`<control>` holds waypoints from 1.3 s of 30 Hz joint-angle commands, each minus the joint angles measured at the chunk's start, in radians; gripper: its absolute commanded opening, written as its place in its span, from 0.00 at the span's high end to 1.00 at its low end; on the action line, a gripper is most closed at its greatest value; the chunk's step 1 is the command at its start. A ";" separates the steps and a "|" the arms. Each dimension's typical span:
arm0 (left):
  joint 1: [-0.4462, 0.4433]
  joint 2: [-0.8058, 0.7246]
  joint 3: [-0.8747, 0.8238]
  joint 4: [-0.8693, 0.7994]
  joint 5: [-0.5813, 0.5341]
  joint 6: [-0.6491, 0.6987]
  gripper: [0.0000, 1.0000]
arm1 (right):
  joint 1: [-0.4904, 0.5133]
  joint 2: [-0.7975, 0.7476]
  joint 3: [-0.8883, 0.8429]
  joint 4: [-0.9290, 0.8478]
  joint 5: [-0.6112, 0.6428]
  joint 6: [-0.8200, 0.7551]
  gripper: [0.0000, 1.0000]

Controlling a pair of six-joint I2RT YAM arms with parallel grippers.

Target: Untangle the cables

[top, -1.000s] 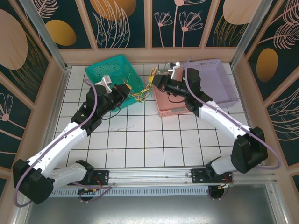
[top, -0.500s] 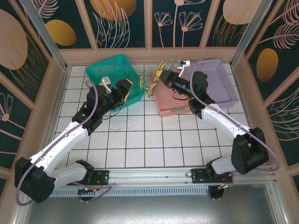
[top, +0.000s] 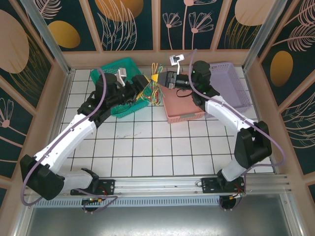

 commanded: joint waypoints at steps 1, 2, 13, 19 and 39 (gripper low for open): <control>-0.001 0.014 -0.008 0.022 0.036 0.019 0.41 | 0.020 0.013 0.045 0.027 -0.077 -0.009 1.00; -0.001 0.018 -0.016 0.049 0.040 0.010 0.45 | 0.025 0.018 0.046 0.033 -0.077 0.000 1.00; -0.002 0.019 -0.100 0.153 0.053 -0.043 1.00 | 0.021 0.019 -0.017 0.247 -0.021 0.166 1.00; -0.001 -0.023 -0.132 0.083 -0.066 -0.046 1.00 | -0.029 -0.022 -0.061 0.317 0.029 0.218 1.00; -0.002 -0.347 -0.515 0.071 -0.407 -0.546 1.00 | -0.115 -0.322 -0.479 0.669 0.694 0.343 1.00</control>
